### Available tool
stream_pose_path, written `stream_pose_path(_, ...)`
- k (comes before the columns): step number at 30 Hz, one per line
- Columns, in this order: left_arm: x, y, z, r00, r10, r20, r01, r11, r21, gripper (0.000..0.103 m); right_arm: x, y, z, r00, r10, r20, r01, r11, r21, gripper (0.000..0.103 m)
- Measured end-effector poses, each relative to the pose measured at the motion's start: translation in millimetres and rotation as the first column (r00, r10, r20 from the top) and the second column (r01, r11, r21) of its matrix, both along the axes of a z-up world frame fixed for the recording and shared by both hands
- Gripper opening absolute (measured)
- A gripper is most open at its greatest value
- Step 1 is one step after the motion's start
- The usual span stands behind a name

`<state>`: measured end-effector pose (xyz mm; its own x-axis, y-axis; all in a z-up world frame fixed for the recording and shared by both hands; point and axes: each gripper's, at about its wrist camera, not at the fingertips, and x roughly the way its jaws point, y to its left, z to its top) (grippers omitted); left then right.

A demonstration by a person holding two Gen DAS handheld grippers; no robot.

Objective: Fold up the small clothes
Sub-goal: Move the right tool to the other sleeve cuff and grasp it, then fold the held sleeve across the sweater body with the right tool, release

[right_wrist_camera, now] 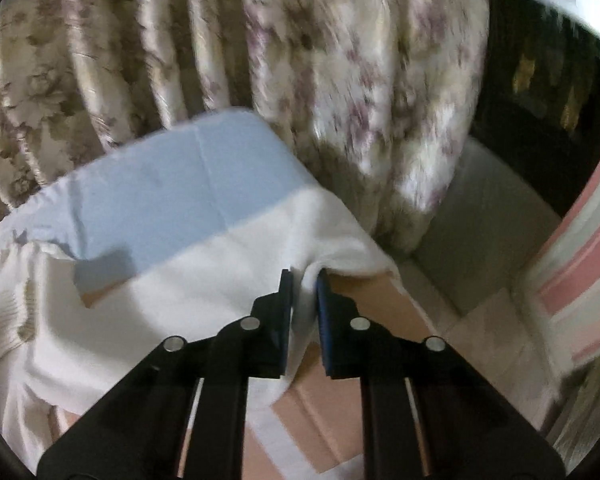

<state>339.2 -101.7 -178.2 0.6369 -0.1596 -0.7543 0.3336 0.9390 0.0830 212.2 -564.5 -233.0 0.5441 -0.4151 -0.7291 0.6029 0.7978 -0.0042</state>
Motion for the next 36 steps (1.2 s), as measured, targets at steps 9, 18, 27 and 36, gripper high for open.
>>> stream_pose_path(9, 0.1, 10.9, -2.9, 1.0, 0.017, -0.02, -0.017, 1.0, -0.007, 0.096, 27.6, 121.4, 69.2, 0.943, 0.315, 0.112, -0.307, 0.948, -0.082, 0.013)
stream_pose_path(18, -1.3, 39.4, -1.0, 0.998, 0.053, -0.041, -0.054, 0.998, -0.023, 0.096, 71.5, 283.7, 58.1, 0.74, 0.672, 0.015, -0.669, 0.739, -0.081, 0.012)
stream_pose_path(27, -6.4, 56.4, -4.6, 0.996, 0.067, -0.059, -0.068, 0.997, -0.028, 0.096, 50.4, 336.8, 9.5, 0.607, 0.785, -0.124, -0.791, 0.612, 0.003, 0.043)
stream_pose_path(36, -18.2, 32.9, -1.7, 0.998, -0.006, -0.066, 0.003, 0.999, -0.043, 0.096, 19.2, 237.6, 43.8, 0.805, 0.587, 0.087, -0.593, 0.796, 0.123, 0.062)
